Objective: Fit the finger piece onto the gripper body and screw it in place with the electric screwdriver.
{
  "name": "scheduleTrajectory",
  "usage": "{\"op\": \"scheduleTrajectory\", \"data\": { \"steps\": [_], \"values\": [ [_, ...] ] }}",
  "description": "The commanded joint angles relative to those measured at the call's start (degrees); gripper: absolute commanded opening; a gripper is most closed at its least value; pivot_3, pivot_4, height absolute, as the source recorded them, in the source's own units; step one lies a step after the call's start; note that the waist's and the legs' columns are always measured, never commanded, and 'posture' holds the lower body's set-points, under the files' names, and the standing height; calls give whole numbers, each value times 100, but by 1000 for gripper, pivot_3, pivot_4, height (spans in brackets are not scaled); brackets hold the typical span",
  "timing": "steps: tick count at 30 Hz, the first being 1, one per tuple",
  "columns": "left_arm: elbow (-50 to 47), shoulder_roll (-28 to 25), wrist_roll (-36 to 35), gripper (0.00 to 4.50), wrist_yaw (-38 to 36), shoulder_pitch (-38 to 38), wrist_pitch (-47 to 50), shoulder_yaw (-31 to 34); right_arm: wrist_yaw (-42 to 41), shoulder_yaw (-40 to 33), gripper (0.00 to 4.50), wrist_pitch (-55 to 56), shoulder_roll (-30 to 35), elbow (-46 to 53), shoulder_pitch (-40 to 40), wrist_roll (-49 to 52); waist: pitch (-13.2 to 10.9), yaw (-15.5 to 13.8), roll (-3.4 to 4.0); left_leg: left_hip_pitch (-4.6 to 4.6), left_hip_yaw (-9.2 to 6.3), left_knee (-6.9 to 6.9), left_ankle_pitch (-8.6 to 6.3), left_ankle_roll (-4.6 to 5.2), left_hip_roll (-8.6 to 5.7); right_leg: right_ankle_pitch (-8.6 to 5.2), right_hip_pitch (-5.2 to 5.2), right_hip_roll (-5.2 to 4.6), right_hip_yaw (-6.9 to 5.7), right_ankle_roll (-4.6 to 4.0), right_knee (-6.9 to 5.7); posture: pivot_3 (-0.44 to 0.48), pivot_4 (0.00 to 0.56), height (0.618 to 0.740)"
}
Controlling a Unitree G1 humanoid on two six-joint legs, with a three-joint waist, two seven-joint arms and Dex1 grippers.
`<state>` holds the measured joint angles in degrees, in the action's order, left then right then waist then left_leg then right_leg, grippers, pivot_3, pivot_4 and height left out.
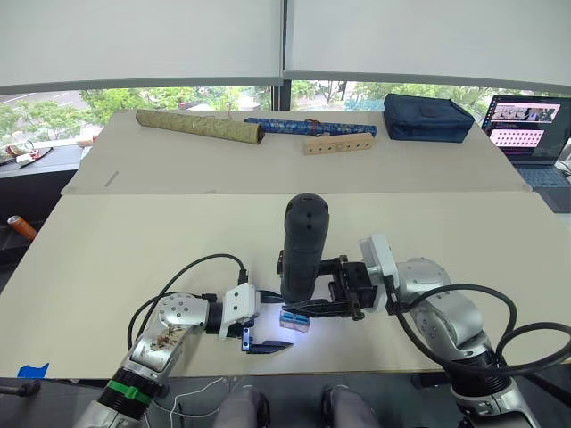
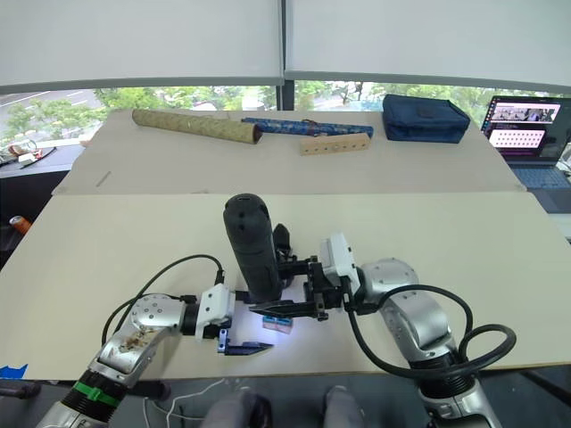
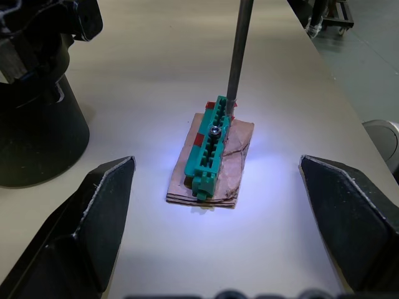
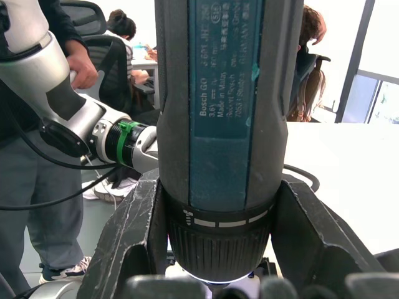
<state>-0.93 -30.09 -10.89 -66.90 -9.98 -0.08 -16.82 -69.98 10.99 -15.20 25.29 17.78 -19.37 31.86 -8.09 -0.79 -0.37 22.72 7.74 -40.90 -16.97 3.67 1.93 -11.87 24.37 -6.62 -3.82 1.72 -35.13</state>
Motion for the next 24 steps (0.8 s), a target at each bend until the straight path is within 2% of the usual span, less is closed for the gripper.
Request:
{"op": "scheduleTrajectory", "data": {
  "steps": [1,24],
  "values": [
    [149,48,123,4475,39,111,52,-192,-6,-32,1895,225,-76,105,-117,35,0,0,0,-1,0,0,0,0,0,0,-1,0,0,0,0,0,150,740],
    [229,101,95,4475,79,127,1,-159,0,-18,1895,229,-104,82,-79,-69,0,-5,1,-7,0,0,-2,4,0,0,-6,-3,0,0,0,0,150,740]
  ]
}}
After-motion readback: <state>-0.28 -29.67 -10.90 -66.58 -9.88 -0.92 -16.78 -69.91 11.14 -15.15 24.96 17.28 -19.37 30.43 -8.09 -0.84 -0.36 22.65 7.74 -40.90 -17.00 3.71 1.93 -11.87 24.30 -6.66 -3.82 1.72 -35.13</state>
